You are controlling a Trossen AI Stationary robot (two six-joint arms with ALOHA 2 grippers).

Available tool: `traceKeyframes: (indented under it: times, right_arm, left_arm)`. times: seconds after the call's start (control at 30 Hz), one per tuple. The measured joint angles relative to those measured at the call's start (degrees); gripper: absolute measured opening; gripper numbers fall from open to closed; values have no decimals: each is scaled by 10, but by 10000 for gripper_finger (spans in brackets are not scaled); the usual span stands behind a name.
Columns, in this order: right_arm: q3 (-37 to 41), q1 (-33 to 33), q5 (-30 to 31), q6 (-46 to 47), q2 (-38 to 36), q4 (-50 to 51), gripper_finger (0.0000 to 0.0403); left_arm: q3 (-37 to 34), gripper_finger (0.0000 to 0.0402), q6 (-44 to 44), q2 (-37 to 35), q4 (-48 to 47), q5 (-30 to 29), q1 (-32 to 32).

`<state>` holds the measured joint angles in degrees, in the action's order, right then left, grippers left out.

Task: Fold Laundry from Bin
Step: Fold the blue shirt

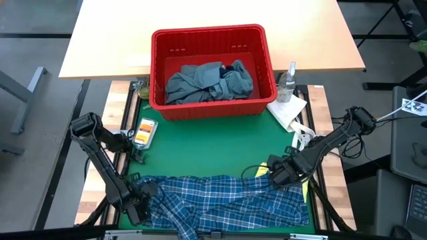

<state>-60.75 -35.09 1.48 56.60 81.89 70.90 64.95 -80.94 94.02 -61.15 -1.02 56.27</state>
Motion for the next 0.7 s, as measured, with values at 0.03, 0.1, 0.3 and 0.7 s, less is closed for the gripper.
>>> traceKeyframes:
  times: [0.03, 0.1, 0.3, 0.7]
  right_arm:
    - [0, 0, 0, -3, 0, -7, 160]
    - [0, -1, -1, -15, 0, -20, 150]
    - [0, -1, -2, -32, 0, -37, 128]
    - [0, -1, -19, -34, 0, -36, 70]
  left_arm:
    - [0, 120, 0, 0, 5, -16, 0]
    - [0, 120, 0, 0, 23, -41, -4]
    - [0, 120, 1, 0, 72, -116, -16]
    - [0, 120, 1, 2, 83, -222, -16]
